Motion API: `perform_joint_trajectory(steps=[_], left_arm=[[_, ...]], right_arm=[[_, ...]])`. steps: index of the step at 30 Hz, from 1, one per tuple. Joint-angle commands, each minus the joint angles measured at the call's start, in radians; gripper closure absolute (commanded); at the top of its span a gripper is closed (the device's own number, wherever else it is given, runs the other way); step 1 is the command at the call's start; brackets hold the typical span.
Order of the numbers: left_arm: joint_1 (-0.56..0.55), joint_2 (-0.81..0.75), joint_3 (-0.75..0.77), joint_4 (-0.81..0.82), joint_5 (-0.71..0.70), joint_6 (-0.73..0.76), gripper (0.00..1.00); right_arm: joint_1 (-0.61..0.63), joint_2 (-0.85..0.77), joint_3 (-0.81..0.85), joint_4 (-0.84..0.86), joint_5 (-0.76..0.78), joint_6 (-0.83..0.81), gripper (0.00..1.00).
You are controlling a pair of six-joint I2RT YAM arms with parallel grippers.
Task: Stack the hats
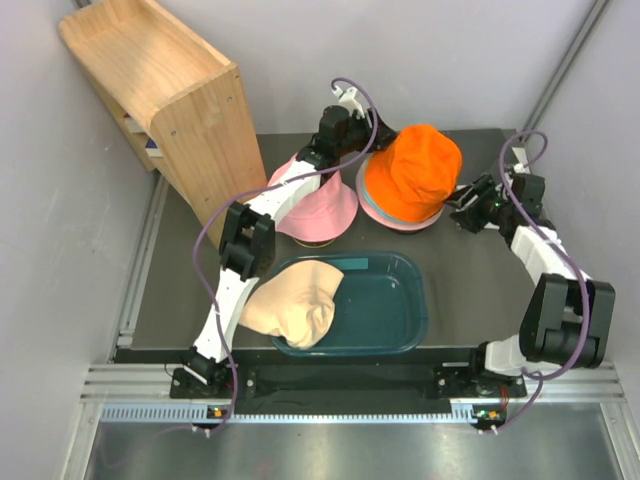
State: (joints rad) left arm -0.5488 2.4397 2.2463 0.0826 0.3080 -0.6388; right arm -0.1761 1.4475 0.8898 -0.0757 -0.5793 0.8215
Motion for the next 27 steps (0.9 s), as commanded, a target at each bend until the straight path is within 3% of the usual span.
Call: perform_joint_trajectory(steps=[1, 2, 11, 21, 27], left_arm=[[-0.003, -0.024, 0.032, 0.037, 0.005, 0.021, 0.39], [-0.003, -0.045, 0.032, 0.037, 0.005, 0.027, 0.32], [-0.014, -0.183, -0.034, 0.045, 0.01, 0.051, 0.09], [-0.069, -0.407, -0.134, -0.032, -0.104, 0.188, 0.01], [-0.183, -0.643, -0.31, -0.24, -0.285, 0.422, 0.02]], right_arm=[[-0.072, -0.122, 0.008, -0.096, 0.015, -0.051, 0.35], [-0.088, -0.137, 0.008, -0.126, 0.024, -0.059, 0.33], [-0.223, -0.233, 0.046, -0.208, 0.061, -0.157, 0.3], [-0.226, -0.165, 0.179, -0.153, 0.053, -0.147, 0.3], [-0.224, -0.083, 0.228, 0.031, 0.062, -0.026, 0.32]])
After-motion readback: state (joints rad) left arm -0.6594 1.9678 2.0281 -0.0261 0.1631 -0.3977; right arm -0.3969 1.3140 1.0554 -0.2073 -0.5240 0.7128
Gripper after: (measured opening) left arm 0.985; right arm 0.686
